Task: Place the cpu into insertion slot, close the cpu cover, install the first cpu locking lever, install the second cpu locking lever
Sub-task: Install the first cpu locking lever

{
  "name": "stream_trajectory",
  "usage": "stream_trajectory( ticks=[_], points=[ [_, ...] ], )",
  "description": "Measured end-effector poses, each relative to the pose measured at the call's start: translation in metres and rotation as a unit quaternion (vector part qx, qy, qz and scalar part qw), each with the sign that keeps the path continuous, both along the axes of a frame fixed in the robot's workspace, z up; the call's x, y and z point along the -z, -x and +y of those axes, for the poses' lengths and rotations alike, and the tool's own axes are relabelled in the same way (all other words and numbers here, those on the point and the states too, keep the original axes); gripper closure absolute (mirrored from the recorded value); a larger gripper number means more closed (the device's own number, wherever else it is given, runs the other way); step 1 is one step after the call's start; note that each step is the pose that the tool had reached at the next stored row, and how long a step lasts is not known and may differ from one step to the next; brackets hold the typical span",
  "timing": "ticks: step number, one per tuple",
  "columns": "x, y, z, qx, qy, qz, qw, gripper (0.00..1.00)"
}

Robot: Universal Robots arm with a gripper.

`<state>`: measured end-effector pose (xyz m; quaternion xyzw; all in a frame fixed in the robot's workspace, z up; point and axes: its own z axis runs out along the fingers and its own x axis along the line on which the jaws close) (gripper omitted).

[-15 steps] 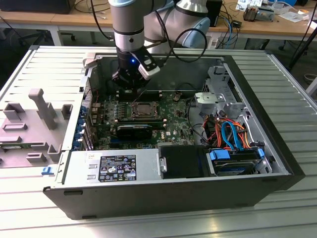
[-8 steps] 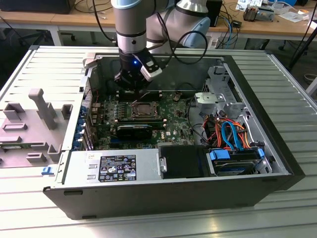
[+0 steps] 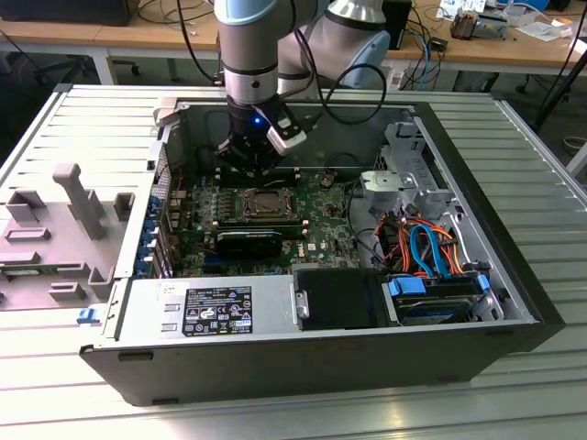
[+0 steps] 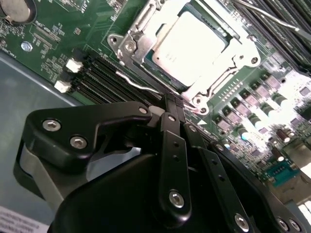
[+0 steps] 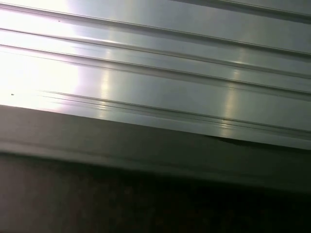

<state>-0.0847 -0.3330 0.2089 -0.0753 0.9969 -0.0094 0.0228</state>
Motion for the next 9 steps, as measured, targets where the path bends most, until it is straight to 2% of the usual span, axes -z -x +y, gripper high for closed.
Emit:
stream_trajectory(
  ticks=[9],
  points=[
    [0.0043,-0.013,0.0000,0.000,0.0000,0.0007,1.0000,0.89]
  ],
)
